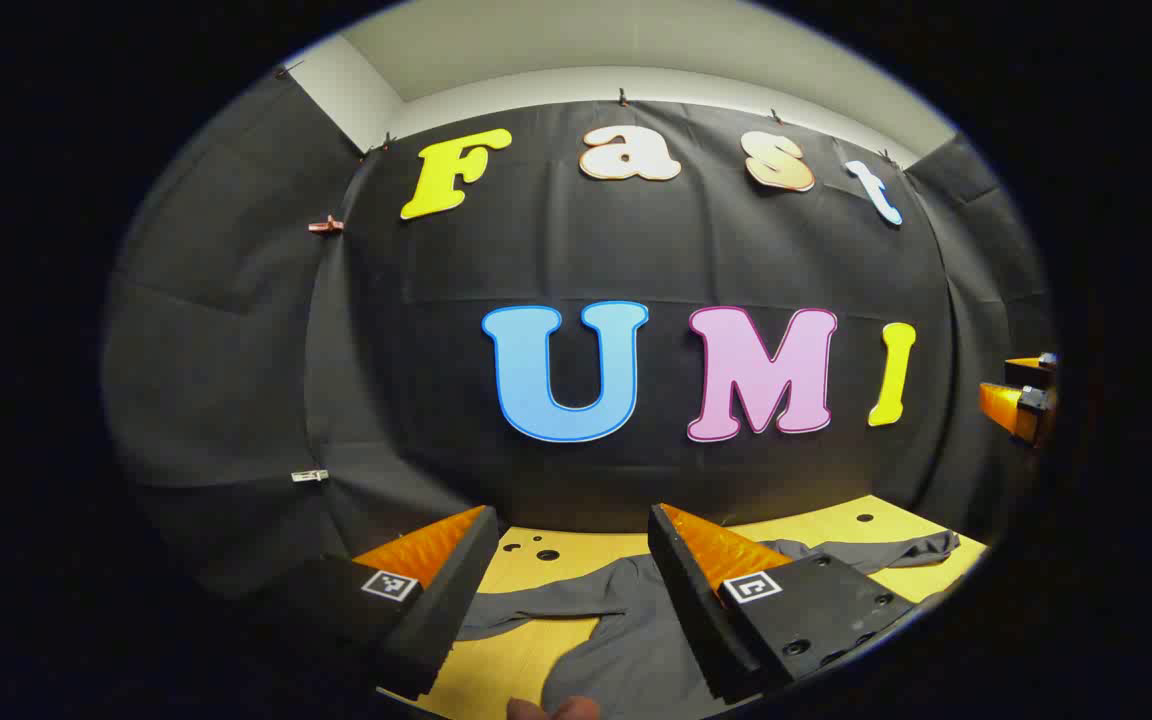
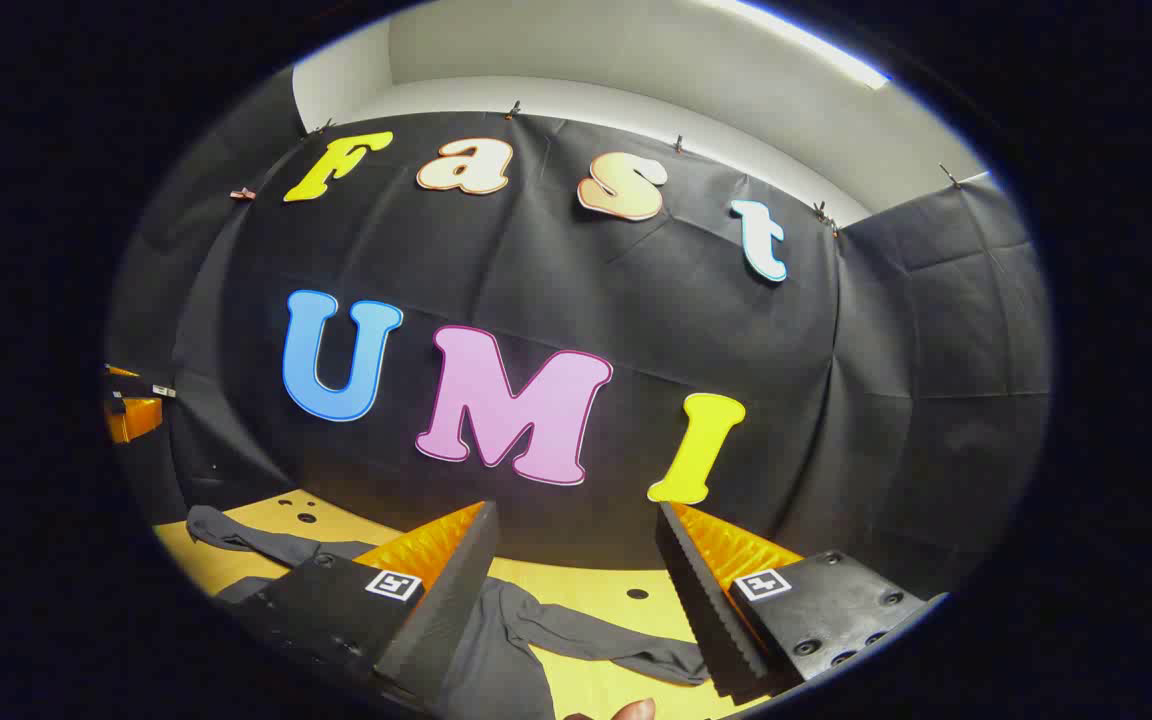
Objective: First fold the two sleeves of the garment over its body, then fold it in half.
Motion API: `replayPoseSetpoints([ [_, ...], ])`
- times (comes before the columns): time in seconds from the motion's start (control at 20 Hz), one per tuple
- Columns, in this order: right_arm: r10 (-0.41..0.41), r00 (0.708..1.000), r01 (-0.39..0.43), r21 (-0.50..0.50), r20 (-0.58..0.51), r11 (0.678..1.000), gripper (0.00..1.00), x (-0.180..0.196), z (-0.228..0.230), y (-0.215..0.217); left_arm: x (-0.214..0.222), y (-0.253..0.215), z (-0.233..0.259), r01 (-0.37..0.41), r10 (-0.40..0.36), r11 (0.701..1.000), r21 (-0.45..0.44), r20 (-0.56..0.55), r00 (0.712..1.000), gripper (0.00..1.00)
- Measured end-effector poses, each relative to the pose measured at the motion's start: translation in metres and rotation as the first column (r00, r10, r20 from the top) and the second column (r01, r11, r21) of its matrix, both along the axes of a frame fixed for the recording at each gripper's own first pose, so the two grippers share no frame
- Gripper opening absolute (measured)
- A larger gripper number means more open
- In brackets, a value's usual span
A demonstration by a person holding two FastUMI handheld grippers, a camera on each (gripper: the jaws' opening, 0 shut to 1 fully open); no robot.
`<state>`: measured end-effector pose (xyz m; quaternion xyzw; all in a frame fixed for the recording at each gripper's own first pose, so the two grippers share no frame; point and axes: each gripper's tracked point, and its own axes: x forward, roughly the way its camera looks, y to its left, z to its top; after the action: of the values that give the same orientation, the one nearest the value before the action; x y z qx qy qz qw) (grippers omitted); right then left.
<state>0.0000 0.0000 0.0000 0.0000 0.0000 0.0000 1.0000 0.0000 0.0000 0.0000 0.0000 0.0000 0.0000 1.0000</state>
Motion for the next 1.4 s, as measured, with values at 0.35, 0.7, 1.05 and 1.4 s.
replayPoseSetpoints([
  [0.35,-0.002,1.000,0.002,0.002,0.000,1.000,0.97,0.000,0.000,-0.005,0.002,-0.006,0.006,0.018,-0.018,1.000,0.006,0.010,1.000,0.95],
  [0.7,-0.009,1.000,0.009,-0.006,-0.018,1.000,0.97,-0.005,-0.007,-0.010,0.000,-0.012,0.008,0.034,-0.035,0.999,0.029,0.019,0.999,0.95],
  [1.05,-0.016,0.997,0.017,0.006,-0.080,1.000,0.97,0.002,-0.030,-0.028,0.001,-0.035,0.007,0.062,-0.062,0.997,0.037,0.013,0.998,0.95],
  [1.4,-0.092,0.955,0.101,0.017,-0.282,0.995,0.98,0.040,-0.124,-0.116,0.019,-0.101,-0.001,0.112,-0.112,0.994,0.012,-0.007,0.994,0.95],
])
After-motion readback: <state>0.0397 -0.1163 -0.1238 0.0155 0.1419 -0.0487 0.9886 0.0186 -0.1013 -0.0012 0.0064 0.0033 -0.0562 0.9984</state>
